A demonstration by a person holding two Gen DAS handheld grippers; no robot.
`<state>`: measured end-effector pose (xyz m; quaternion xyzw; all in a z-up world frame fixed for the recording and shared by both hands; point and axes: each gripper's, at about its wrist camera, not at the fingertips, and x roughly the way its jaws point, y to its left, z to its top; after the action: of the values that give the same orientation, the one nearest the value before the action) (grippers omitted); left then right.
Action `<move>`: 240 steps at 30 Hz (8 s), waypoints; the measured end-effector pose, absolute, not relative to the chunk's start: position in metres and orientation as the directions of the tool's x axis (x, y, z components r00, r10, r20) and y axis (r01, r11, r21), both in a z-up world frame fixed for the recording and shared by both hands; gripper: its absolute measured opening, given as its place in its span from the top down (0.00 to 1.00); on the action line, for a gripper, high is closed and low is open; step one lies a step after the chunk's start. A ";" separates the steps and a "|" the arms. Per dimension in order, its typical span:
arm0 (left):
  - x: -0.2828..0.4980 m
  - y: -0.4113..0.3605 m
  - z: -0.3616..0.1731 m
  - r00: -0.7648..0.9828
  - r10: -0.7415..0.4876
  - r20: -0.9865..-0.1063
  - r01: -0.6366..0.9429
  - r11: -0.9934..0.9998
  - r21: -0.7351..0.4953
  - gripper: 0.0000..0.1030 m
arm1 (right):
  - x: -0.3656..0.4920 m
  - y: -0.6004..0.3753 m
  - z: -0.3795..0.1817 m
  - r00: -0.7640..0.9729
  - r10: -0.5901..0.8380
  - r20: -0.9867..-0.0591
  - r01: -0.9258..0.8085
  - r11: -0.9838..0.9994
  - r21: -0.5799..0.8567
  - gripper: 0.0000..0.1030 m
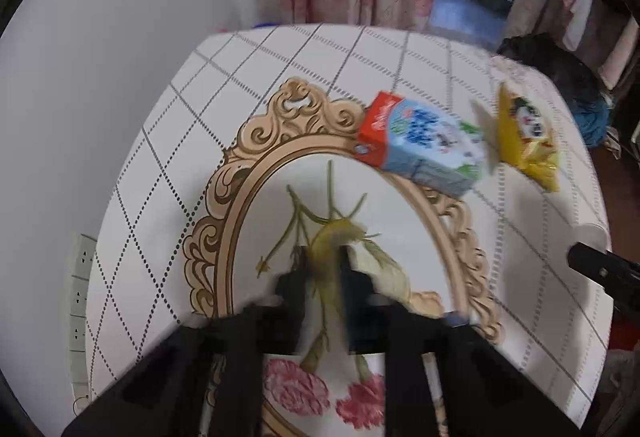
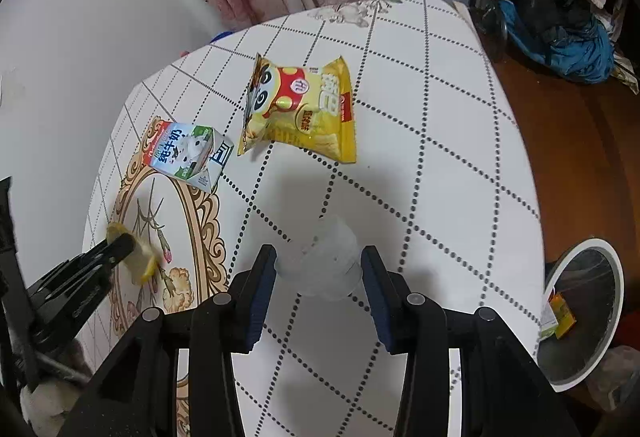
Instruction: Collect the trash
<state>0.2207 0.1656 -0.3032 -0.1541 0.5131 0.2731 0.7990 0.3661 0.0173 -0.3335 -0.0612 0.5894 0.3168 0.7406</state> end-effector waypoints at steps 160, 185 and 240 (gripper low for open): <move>0.247 0.164 -0.344 0.154 0.068 -0.986 -0.547 0.837 -0.028 0.42 | 0.375 -0.016 -0.345 -0.050 0.206 -0.977 -0.516 0.832 0.202 0.36; 0.247 0.091 -0.224 0.370 0.282 -0.885 -0.471 0.878 0.083 0.50 | 0.372 -0.056 -0.276 0.121 0.340 -0.933 -0.452 0.855 0.253 0.47; 0.455 -0.238 -0.363 0.254 -0.064 -0.965 0.043 0.998 -0.055 0.06 | 0.502 -0.435 -0.457 -0.071 0.118 -0.990 -0.011 0.993 0.119 0.05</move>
<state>0.4546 -0.2381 -0.3632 -0.0088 0.6098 -0.0338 0.7918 0.5016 -0.4353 -0.4572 0.0368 0.7301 0.0475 0.6807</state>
